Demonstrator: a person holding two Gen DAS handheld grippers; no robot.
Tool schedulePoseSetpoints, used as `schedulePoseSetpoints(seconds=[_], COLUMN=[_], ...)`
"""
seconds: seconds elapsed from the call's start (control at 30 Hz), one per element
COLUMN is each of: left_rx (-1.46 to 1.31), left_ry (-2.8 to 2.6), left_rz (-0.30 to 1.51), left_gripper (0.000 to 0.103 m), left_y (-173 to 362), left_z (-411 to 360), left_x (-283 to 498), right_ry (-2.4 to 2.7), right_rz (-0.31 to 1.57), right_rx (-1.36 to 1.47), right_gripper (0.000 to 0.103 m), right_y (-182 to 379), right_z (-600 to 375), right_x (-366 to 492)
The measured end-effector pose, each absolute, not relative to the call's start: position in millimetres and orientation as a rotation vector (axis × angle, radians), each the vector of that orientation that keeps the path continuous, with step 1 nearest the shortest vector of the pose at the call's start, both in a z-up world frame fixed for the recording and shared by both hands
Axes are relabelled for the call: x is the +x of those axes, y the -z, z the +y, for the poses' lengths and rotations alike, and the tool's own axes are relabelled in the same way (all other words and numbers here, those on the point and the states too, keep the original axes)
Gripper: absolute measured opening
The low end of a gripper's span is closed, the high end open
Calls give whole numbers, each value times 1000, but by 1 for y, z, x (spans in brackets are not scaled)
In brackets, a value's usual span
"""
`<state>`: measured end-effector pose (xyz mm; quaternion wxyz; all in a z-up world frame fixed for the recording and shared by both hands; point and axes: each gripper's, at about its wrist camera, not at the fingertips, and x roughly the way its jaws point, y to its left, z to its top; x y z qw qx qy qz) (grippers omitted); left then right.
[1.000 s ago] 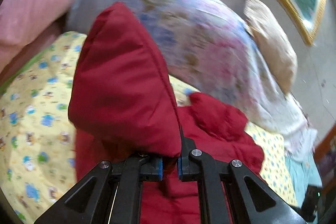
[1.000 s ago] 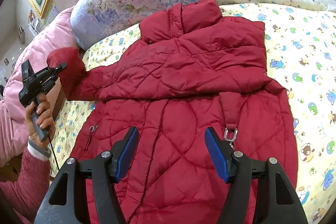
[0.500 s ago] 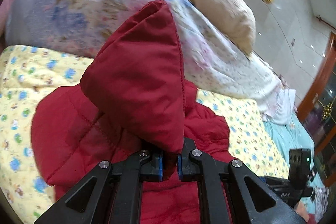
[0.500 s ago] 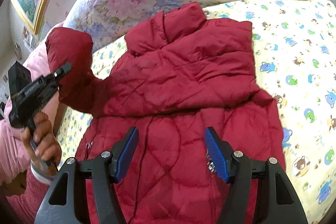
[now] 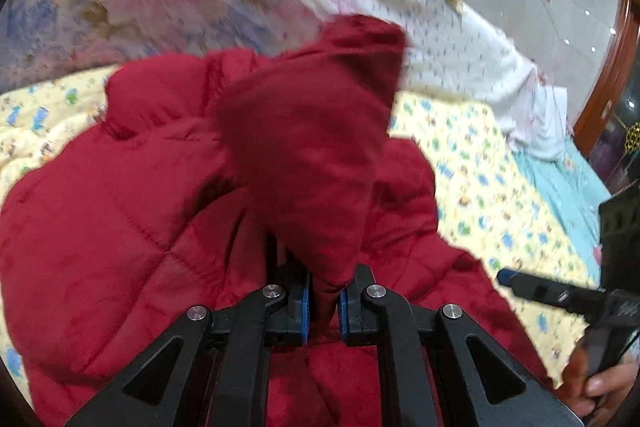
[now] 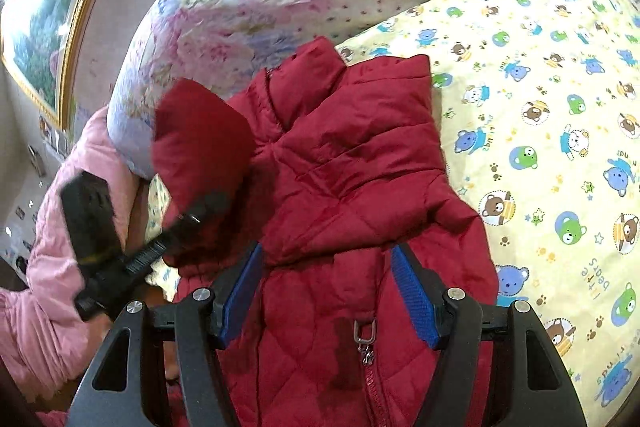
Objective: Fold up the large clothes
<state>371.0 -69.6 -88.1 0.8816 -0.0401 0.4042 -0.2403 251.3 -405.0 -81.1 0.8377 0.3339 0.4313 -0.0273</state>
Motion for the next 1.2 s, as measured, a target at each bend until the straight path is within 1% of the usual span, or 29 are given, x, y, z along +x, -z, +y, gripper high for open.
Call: schedulePoseSetpoints(seconds=[0.17,0.23,0.33,0.37,0.4,0.43,0.53,0.6,0.7,0.73,0.8,0.83,0.87,0.9,0.97,1.03,1.2], left_rx=[-71,-63,-60,-62,-60,-53,-36,-39,-33,-32,-39,-42,-48,-60,-87,-114,-151], left_ry=[501,506,520,531,540,542,553,564,565,560,557,551,553,558,562,573,485], left_rz=[895,907,916,915,915,915,908,907,906,906,913,919,919,921,933,928,865], left_gripper=[9,11,21,25,28,29,35,42,48,49,49,50,50,50,50,51,53], left_y=[112,118,124,125,126,128,130,132,134,135,135,136,136,134,129,123,101], left_z=[-84,-86,-92,-96,-99,-102,-108,-112,-116,-116,-120,-119,-114,-111,-101,-84,-34], left_x=[392,397,405,406,408,409,411,414,413,415,417,417,413,412,409,399,384], right_ry=[47,33,10,4,-3,-16,-33,-40,-53,-52,-68,-49,-42,-41,-27,-18,-11], right_rz=[900,900,890,887,885,880,887,901,937,951,974,989,995,992,985,974,918], right_rx=[742,762,818,839,857,886,933,944,968,970,954,938,935,936,915,902,843], right_gripper=[69,69,70,75,77,80,80,80,80,80,55,34,25,23,16,13,11], right_y=[86,89,95,97,99,102,110,116,131,137,144,147,148,149,147,143,120], right_z=[-413,-415,-419,-420,-421,-423,-424,-424,-421,-419,-415,-413,-413,-414,-415,-418,-424], right_x=[261,269,281,284,286,292,307,318,336,342,349,352,353,353,350,347,339])
